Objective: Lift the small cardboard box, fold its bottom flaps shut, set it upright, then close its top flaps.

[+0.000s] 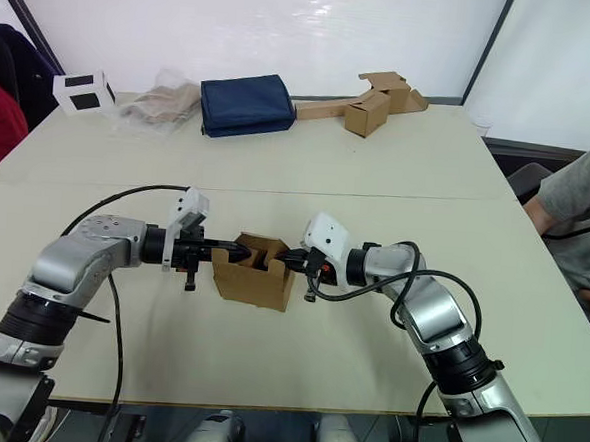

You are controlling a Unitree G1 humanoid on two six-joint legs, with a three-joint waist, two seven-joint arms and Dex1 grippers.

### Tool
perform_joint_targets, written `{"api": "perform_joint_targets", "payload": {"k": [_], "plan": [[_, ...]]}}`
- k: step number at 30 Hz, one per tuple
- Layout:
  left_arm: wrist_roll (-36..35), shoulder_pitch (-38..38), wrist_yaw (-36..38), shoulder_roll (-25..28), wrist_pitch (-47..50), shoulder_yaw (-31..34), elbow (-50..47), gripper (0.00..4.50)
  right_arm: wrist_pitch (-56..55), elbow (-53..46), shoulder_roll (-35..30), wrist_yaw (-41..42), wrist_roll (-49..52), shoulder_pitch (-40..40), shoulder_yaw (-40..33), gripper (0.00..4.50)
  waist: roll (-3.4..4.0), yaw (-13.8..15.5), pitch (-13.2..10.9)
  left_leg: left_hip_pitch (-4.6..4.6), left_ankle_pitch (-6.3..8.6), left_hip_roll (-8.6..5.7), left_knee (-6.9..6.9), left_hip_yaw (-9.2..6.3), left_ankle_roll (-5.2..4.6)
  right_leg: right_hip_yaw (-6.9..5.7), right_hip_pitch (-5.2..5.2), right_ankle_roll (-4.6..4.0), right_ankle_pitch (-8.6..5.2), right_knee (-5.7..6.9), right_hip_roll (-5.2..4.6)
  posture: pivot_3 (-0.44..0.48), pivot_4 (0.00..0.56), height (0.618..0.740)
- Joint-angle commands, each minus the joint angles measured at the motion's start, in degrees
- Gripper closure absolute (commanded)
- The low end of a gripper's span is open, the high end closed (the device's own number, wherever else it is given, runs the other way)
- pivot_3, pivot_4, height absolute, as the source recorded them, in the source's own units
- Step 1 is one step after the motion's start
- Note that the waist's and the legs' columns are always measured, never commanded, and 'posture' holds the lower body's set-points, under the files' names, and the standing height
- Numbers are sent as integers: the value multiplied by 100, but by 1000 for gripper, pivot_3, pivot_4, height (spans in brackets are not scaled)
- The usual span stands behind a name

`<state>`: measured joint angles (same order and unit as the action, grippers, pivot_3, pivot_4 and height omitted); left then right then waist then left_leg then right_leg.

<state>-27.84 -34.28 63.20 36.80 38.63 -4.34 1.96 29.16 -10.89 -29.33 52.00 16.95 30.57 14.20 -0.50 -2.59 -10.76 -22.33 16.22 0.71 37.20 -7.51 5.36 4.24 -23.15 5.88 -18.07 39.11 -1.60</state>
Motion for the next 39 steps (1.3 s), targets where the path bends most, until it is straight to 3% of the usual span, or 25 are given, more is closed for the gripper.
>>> {"api": "perform_joint_targets", "payload": {"k": [1, 4, 9, 14, 16, 23, 39], "plan": [[-211, -391, -54, 131, 41, 538, 162, 4424, 291, -547, 26, -18, 549, 303, -567, 4500, 0, -4, 0, 0, 0, 0, 0, 0, 0, 1, 0, 0, 0, 0, 0, 0, 150, 740], [-117, -713, 26, 185, -79, 602, 561, 4424, 750, -970, -123, -44, 993, 439, -944, 4500, 0, -5, 0, 0, 0, 0, -5, 0, 0, 0, 0, 0, 0, -3, 0, 0, 150, 740], [830, -737, 19, -105, -1221, -43, 1683, 4424, 1385, -1530, -264, -177, 1538, 477, -1226, 4500, 5, 4, 3, 3, 0, -2, -4, 1, 1, 0, 3, 0, 0, -3, -2, 0, 150, 740], [1112, -908, 58, -421, -1692, -125, 2459, 4424, 1946, -2143, -381, -266, 2059, 356, -1142, 4500, 0, -6, 0, -7, 0, -2, -3, -1, 0, -1, -6, 0, 0, -3, -1, 0, 150, 740], [1145, -941, 156, -557, -1705, -183, 2645, 4424, 2099, -2601, -388, -393, 2031, 132, -719, 4500, 0, -11, 0, -7, 0, -1, -4, -1, 0, 0, -7, 0, 0, -3, -1, 0, 150, 740], [1033, -688, 577, -579, -1338, -256, 2254, 4424, 1350, -2387, -686, -640, 465, 63, 792, 4500, 0, -16, 0, -6, 0, -3, 3, 0, 0, -1, -6, 0, 0, -1, -2, 0, 150, 740], [1024, -283, 349, -534, -1019, -121, 1616, 4424, 642, -1602, -310, -529, -117, 78, 951, 4500, 0, -3, 1, -6, 0, -2, 0, -3, 0, -2, -5, 0, 0, -1, -1, 0, 150, 740]]}}
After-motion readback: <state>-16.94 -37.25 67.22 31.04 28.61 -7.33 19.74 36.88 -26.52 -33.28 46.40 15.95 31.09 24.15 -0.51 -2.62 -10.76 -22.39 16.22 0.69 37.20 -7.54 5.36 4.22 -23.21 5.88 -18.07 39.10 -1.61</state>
